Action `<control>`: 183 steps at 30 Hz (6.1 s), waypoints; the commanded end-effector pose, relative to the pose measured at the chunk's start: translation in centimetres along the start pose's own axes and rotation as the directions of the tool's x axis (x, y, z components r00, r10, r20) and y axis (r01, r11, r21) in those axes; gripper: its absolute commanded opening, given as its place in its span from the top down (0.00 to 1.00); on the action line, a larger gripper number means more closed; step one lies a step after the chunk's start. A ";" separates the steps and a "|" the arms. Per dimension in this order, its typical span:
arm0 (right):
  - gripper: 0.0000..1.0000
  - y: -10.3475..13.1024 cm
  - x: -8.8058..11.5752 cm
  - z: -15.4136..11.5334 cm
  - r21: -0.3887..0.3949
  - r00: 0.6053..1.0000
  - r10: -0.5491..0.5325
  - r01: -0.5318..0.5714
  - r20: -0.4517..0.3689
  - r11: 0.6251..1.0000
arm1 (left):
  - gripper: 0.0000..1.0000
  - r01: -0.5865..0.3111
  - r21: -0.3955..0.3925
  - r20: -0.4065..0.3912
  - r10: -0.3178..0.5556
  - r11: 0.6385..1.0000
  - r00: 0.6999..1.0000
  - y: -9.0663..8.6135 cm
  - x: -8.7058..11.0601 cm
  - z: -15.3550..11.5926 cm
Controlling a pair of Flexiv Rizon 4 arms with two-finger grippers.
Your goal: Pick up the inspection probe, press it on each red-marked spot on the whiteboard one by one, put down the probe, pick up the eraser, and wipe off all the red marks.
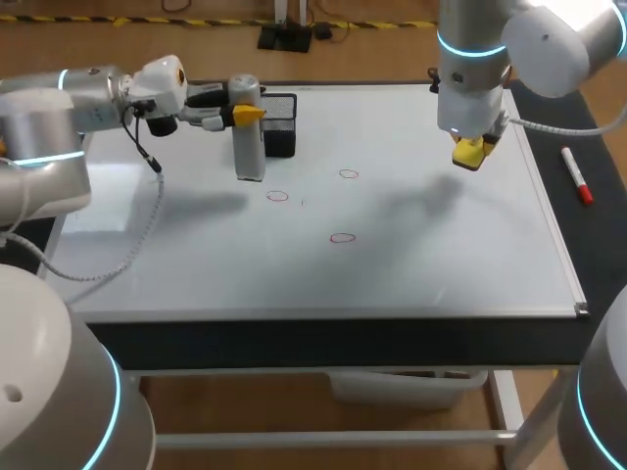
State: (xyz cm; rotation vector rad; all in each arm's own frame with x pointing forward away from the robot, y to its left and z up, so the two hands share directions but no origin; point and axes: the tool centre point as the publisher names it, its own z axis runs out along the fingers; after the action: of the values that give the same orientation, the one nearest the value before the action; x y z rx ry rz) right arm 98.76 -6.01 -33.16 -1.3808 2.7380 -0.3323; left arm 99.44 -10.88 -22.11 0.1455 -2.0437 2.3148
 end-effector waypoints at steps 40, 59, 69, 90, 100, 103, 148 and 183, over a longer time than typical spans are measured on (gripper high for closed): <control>1.00 -2.0 -1.3 -0.9 -0.230 0.984 0.076 -0.037 0.163 0.972 | 1.00 -0.014 0.078 -0.092 0.021 0.997 0.996 1.7 0.4 2.1; 1.00 -2.0 -1.3 -0.9 -0.230 0.984 0.076 -0.037 0.163 0.972 | 1.00 -0.002 0.104 -0.100 0.012 0.995 0.995 3.4 0.5 2.9; 1.00 -2.0 -1.3 -0.9 -0.230 0.984 0.076 -0.037 0.163 0.972 | 1.00 0.002 0.117 -0.099 0.010 0.993 0.995 4.1 0.5 3.2; 1.00 -2.0 -1.3 -0.9 -0.230 0.984 0.076 -0.037 0.163 0.972 | 1.00 0.010 0.128 -0.091 0.002 0.992 0.996 4.7 0.7 2.8; 1.00 -2.0 -1.3 -0.9 -0.230 0.984 0.076 -0.037 0.163 0.972 | 1.00 0.014 0.128 -0.092 -0.002 0.992 0.996 5.0 0.9 2.8; 1.00 -2.0 -1.3 -0.9 -0.230 0.984 0.076 -0.037 0.163 0.972 | 1.00 0.015 0.125 -0.091 -0.003 0.992 0.996 5.2 0.9 2.8; 1.00 -2.0 -1.3 -0.9 -0.230 0.984 0.076 -0.037 0.163 0.972 | 1.00 -0.127 0.139 0.105 0.113 0.982 0.988 -2.3 -5.6 -4.7; 1.00 -2.0 -1.3 -0.9 -0.230 0.984 0.076 -0.037 0.163 0.972 | 1.00 -0.195 0.152 0.286 0.145 0.969 0.947 -4.6 -13.0 -15.2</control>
State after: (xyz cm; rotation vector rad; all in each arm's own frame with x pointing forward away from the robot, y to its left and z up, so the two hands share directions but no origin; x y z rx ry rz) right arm 100.92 -5.90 -31.92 -1.3008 2.7301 0.1052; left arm 112.38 4.93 -20.80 0.3283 -2.0351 2.7185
